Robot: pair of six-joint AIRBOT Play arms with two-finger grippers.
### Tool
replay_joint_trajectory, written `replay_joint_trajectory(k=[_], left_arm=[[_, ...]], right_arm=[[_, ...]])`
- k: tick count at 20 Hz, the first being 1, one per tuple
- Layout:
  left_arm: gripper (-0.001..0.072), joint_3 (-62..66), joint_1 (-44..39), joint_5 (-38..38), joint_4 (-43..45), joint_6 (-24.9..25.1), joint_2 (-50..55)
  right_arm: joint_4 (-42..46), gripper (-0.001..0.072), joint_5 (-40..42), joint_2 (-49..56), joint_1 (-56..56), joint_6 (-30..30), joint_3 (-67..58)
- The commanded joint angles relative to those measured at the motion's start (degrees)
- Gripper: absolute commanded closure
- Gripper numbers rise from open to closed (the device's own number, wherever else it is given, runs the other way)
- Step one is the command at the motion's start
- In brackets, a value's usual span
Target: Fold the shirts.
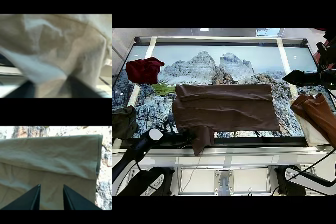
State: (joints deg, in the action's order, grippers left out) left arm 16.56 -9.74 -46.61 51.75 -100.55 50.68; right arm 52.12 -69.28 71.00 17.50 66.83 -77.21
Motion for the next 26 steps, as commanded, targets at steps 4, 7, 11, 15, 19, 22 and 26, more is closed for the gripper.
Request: replay_joint_trajectory(k=[4, 7, 11, 15, 19, 22, 26], left_arm=[[0.0694, 4.0, -1.5, 1.3, -3.5, 2.0, 2.1], [0.0694, 8.4, -1.5, -1.9, -3.3, 4.3, 2.1], [0.0695, 12.3, -1.5, -2.5, -3.3, 6.3, 1.9], [0.0695, 12.9, -1.5, -2.5, -3.1, 6.6, 1.9], [0.0695, 12.9, -1.5, -2.7, -3.1, 6.6, 1.9], [0.0695, 12.9, -1.5, -2.5, -2.9, 6.5, 1.9], [0.0695, 12.9, -1.5, -2.6, -2.6, 6.5, 1.9]], right_arm=[[10.4, 0.0400, -8.8, -1.5, 0.5, 2.5, 2.4], [9.6, 0.0400, -12.1, -3.0, 7.1, 5.6, 18.1], [0.5, 0.0271, -12.8, -5.1, 18.2, 5.2, 41.3], [-5.9, 0.0212, -5.0, -5.0, 20.3, 4.9, 53.0], [-14.2, 0.0214, 7.1, -5.0, 20.3, 3.2, 55.6], [-17.8, 0.0250, 12.5, -5.0, 19.8, 3.3, 55.6], [-17.9, 0.0300, 15.2, -4.9, 17.6, 4.0, 55.6]])
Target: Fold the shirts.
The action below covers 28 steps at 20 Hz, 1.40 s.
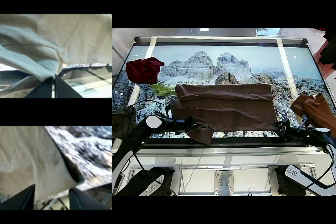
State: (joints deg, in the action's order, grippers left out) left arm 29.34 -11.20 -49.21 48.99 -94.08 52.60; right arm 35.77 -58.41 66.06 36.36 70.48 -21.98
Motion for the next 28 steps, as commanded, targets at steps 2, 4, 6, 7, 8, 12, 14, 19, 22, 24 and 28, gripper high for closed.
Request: replay_joint_trajectory(k=[2, 4, 6, 7, 8, 12, 14, 19, 22, 24, 28], left_arm=[[0.0694, 0.1, 0.0, 0.0, 0.2, 0.1, 0.0], [0.0695, 0.1, 0.0, 0.0, 0.3, 0.2, 0.0], [0.0695, 1.0, 0.1, -0.6, 0.3, 1.2, 0.0], [0.0695, 2.1, 0.4, -1.6, 0.7, 1.2, -0.1], [0.0695, 3.8, 0.5, -3.1, 1.8, 1.2, -0.4], [0.0696, 10.9, 0.5, -10.2, 12.9, -1.8, -5.5], [0.0696, 12.9, 0.5, -14.6, 19.0, -5.0, -9.2], [0.0696, 13.5, 0.5, -20.0, 27.3, -9.5, -18.0], [0.0696, 14.1, 0.5, -17.3, 32.5, -11.0, -18.8], [0.0697, 15.4, 0.5, -12.2, 31.3, -6.8, -16.9], [0.0697, 24.0, 0.5, -3.0, 34.6, -1.1, -2.7]], right_arm=[[-1.5, 0.0429, 6.3, 0.1, -3.0, 0.7, 0.3], [-2.9, 0.0630, 6.5, 0.1, -4.1, 0.5, 0.3], [-7.3, 0.0683, 2.0, -0.5, -3.8, -7.0, -0.7], [-8.3, 0.0684, 0.0, -1.5, -3.8, -8.5, -1.9], [-8.5, 0.0684, -1.9, -2.9, -3.8, -8.4, -3.3], [0.2, 0.0684, -6.7, -11.0, -3.8, -1.0, -10.0], [5.1, 0.0683, -10.0, -14.0, -3.8, 1.1, -11.6], [13.2, 0.0683, -17.2, -19.4, -3.8, 4.1, -12.2], [13.1, 0.0683, -17.2, -21.0, -3.8, 4.9, -12.8], [11.7, 0.0684, -15.8, -21.0, -4.0, 4.9, -14.3], [10.4, 0.0685, -7.4, -20.8, -4.0, 5.0, -19.4]])
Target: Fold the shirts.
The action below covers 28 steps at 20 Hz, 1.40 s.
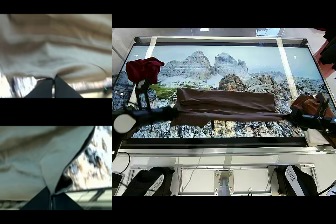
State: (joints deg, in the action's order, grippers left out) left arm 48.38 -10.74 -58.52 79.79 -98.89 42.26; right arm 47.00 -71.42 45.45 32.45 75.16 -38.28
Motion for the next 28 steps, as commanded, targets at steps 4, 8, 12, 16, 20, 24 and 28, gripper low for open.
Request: replay_joint_trajectory(k=[4, 8, 12, 16, 20, 24, 28], left_arm=[[0.0697, 18.2, 0.0, 7.0, 13.7, 4.0, 26.7], [0.0697, 25.3, 0.0, 9.3, 14.4, 2.6, 37.0], [0.0697, 25.4, 0.0, 12.3, 14.2, 3.0, 41.0], [0.0697, 25.4, 0.0, 12.8, 15.2, 3.0, 46.5], [0.0697, 25.4, -0.1, 16.7, 14.5, 2.8, 51.7], [0.0696, 25.4, -0.1, 17.1, 14.5, 2.7, 53.6], [0.0667, 25.4, -0.1, 17.1, 13.7, 2.7, 53.6]], right_arm=[[-2.9, 0.0684, 10.8, 5.5, -0.1, 0.0, -10.5], [-2.2, 0.0685, 15.1, 17.4, -7.0, 0.0, -17.0], [3.8, 0.0685, 23.9, 30.4, -16.8, 3.0, -22.3], [4.9, 0.0685, 31.0, 39.3, -18.8, 4.9, -24.6], [6.4, 0.0685, 33.4, 43.9, -18.8, 4.9, -25.6], [12.8, 0.0684, 31.6, 45.9, -18.8, 7.7, -25.6], [21.2, 0.0683, 29.1, 46.0, -18.8, 12.5, -25.6]])
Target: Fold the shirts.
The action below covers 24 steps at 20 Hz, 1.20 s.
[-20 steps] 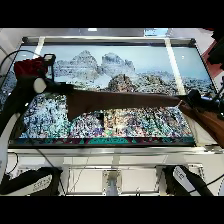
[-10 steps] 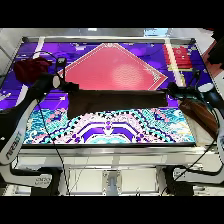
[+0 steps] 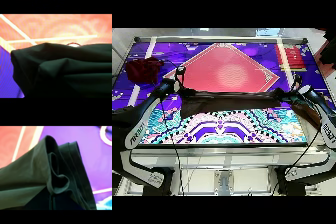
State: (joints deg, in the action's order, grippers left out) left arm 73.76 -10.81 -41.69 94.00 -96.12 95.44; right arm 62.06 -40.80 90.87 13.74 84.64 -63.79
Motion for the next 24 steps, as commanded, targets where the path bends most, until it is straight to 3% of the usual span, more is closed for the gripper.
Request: replay_joint_trajectory(k=[1, 2, 3, 4, 5, 9, 11, 14, 15, 16, 17, 20, 24], left_arm=[[0.0475, 0.0, 0.0, -0.2, -1.0, -0.1, 0.4], [0.0157, 0.2, 0.0, -1.2, -1.2, -0.1, 0.3], [0.0024, 0.5, 0.0, -2.8, -1.2, -0.2, 0.1], [0.0026, 1.0, 0.1, -4.7, -1.2, -0.3, -0.4], [0.0025, 1.6, 0.1, -6.3, -1.0, -0.3, -1.3], [0.0025, 3.8, 0.1, -5.1, -1.9, -0.3, -9.4], [0.0025, 3.9, 0.0, -1.3, -5.2, -0.3, -13.5], [0.0025, 3.9, -0.6, 6.3, -11.9, 0.3, -15.7], [0.0025, 3.9, -1.2, 9.1, -13.2, 1.6, -15.7], [0.0026, 3.9, -2.5, 12.2, -13.6, 4.6, -15.7], [0.0025, 3.9, -4.0, 15.0, -13.6, 8.0, -15.7], [0.0025, 3.9, -9.3, 20.9, -13.4, 19.2, -15.4], [0.0025, 3.9, -13.9, 20.8, -13.4, 21.6, -13.7]], right_arm=[[6.1, 0.0682, -2.2, 0.5, 0.0, 3.0, -0.1], [6.1, 0.0651, -3.0, 0.4, 0.1, 2.9, -0.4], [6.1, 0.0551, -3.6, 0.1, 0.1, 2.5, -1.0], [6.1, 0.0417, -3.9, -0.7, 0.1, 2.5, -1.8], [6.1, 0.0363, -4.1, -2.1, 0.1, 2.5, -3.0], [10.8, 0.0362, -6.1, -10.6, 0.1, 0.2, -8.2], [13.6, 0.0361, -6.7, -12.3, 1.7, 3.1, -9.5], [0.5, 0.0361, -12.6, -8.5, 8.4, -2.3, -9.5], [-6.2, 0.0359, -15.6, -6.1, 11.1, -6.4, -9.5], [-11.6, 0.0270, -17.9, -3.7, 13.2, -10.1, -9.5], [-14.5, 0.0231, -18.9, -1.6, 14.7, -11.7, -9.5], [-15.4, 0.0231, -19.0, 3.9, 16.6, -14.7, -9.5], [-17.1, 0.0212, -18.4, 9.9, 16.6, -20.0, -9.6]])
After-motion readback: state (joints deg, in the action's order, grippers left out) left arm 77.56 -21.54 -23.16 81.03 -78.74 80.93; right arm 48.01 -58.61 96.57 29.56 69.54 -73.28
